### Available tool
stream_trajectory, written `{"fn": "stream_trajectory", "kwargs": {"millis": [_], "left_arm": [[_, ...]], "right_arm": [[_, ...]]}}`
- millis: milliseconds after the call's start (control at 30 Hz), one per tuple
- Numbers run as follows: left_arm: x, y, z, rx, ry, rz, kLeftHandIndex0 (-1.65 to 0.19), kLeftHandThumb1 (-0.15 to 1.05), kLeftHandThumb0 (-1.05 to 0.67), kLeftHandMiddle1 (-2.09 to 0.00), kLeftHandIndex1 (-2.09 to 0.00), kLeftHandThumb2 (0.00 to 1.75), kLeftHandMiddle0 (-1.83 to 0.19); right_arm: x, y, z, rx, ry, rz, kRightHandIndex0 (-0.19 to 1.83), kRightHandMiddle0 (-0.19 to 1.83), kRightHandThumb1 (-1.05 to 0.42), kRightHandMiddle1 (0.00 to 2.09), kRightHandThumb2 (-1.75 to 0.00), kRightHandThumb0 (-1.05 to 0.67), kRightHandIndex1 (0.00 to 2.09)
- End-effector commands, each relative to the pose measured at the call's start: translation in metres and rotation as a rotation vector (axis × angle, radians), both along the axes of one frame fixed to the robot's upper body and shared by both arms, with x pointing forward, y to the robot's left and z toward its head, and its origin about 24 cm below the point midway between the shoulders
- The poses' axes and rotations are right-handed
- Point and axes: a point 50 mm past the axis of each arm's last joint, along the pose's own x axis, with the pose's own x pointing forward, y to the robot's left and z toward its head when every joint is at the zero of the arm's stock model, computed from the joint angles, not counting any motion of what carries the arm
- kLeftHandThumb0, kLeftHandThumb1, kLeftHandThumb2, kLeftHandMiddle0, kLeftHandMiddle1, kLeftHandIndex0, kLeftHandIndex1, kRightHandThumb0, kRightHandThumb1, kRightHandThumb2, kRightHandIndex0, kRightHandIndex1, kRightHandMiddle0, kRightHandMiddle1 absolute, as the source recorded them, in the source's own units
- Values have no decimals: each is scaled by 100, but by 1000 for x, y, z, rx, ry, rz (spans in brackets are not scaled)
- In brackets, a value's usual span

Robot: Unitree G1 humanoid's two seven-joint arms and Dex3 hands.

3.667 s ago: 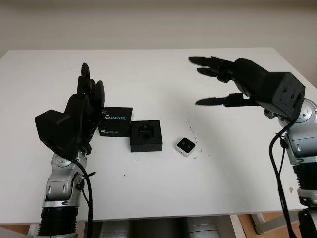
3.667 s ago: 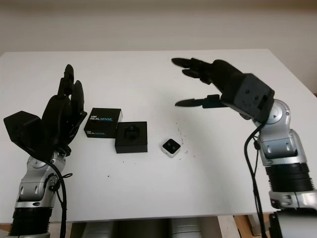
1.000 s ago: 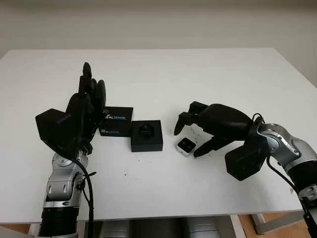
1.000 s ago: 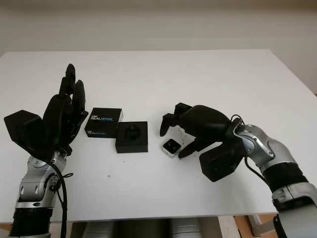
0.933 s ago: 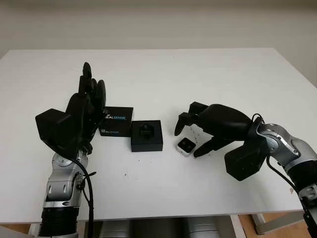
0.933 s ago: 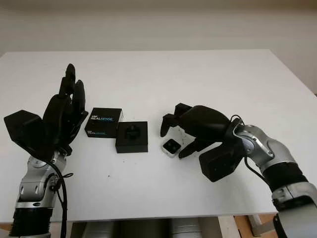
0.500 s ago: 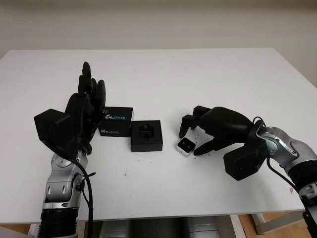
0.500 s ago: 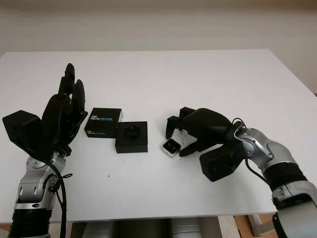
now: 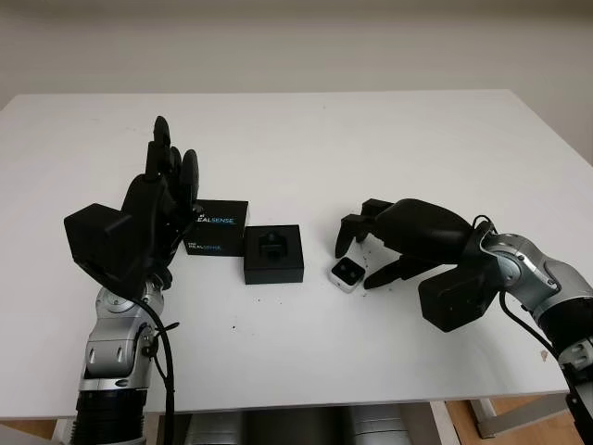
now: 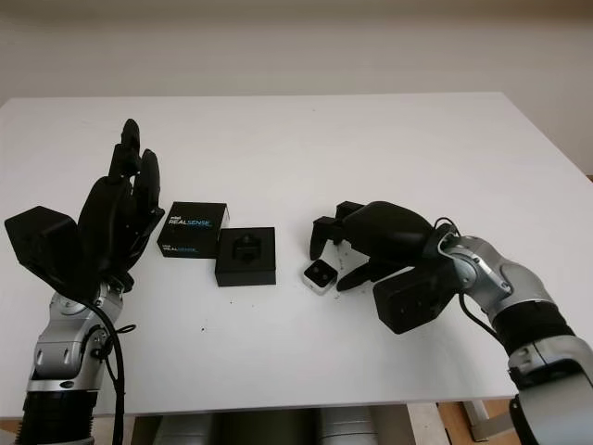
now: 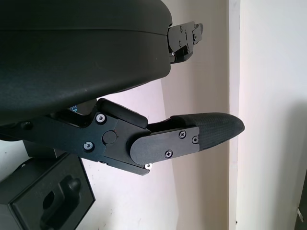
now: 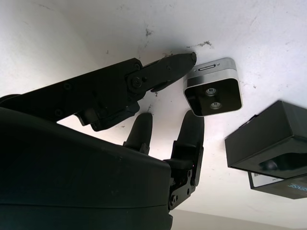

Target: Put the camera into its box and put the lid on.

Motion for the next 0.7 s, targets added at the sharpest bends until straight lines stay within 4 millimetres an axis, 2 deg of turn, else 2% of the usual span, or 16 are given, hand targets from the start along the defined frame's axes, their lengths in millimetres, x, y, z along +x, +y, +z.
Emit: {"fn": "stream_trajectory", "kwargs": {"millis": [0, 400, 667], "left_arm": [[-1, 1, 5, 3, -20, 8, 19, 105, -71, 0, 0, 61, 19], [-1, 0, 5, 1, -21, 14, 19, 105, -71, 0, 0, 60, 19], [0, 0, 5, -3, -18, 27, 19, 105, -71, 0, 0, 61, 19]], "right_arm": [[-1, 0, -4, -14, 16, 7, 15, 18, -88, 120, -4, -47, 125], [-4, 5, -3, -15, 8, 40, 13, 18, -85, 113, -5, -49, 124], [-5, 9, -2, -6, 3, 63, 10, 19, -87, 119, -6, -50, 137]]}}
